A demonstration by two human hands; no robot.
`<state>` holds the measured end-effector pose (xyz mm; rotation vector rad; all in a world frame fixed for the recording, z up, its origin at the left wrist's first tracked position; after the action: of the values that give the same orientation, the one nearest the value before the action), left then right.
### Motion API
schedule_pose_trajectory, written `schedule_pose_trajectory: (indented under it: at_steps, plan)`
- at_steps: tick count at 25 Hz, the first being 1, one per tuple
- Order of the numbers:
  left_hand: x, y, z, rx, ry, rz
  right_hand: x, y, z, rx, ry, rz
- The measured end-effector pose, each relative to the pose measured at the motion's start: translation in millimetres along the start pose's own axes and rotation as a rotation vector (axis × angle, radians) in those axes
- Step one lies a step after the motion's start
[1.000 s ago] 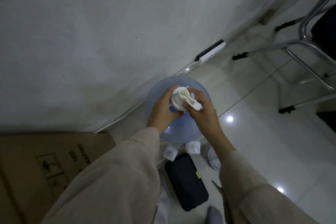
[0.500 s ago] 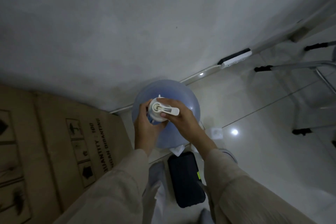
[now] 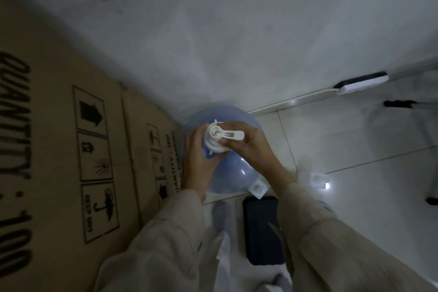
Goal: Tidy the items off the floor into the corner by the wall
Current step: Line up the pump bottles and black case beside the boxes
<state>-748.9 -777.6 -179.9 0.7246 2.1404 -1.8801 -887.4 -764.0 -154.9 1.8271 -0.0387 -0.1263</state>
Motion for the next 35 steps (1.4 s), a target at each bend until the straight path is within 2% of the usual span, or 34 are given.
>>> schedule_pose_trajectory:
  at_steps: [4, 7, 9, 11, 15, 18, 22, 26, 30, 35]
  plan:
    - [9.2, 3.0, 9.9, 0.102, 0.117, 0.107, -6.4, 6.5, 1.5, 0.004, 0.015, -0.234]
    - [5.1, -4.7, 6.0, 0.172, 0.032, 0.166, -2.1, 11.9, 2.0, -0.035, 0.042, -0.345]
    - [2.5, -15.4, 2.5, 0.216, 0.008, 0.291, -3.2, 13.6, -2.1, -0.078, 0.041, -0.404]
    - [3.8, -10.6, 3.1, 0.207, 0.007, 0.306, -7.5, 13.5, -10.7, -0.08, 0.012, -0.392]
    - [9.7, 3.4, -12.8, 0.021, -0.054, 0.213, -33.5, -7.4, -38.8, -0.003, -0.079, -0.295]
    - [20.2, 4.0, -48.6, 0.008, -0.132, 0.289, -62.0, -34.7, -73.6, 0.073, -0.107, -0.269]
    - [51.1, 15.5, -102.8, -0.054, -0.188, 0.253, -99.4, -77.6, -133.9, 0.165, -0.085, -0.271]
    - [85.8, 41.9, -141.7, -0.144, -0.11, 0.297, -118.9, -133.0, -180.5, 0.238, -0.075, -0.286]
    - [123.9, 82.5, -157.3, -0.017, -0.005, 0.34, -111.9, -189.6, -189.6, 0.267, -0.041, -0.322]
    - [185.6, 167.8, -135.2, 0.114, 0.082, 0.351, -78.5, -288.2, -136.1, 0.28, -0.003, -0.339]
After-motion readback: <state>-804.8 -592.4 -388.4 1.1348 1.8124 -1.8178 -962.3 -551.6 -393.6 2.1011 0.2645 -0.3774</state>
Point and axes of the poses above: each hand's wrist, its own z-axis towards the middle knuckle, its own x-axis out of the palm, y = z × x, the point moved 3 cm from there along z, towards the middle knuckle, and after that the axes turned 4 degrees about z, right-handed, at the moved point
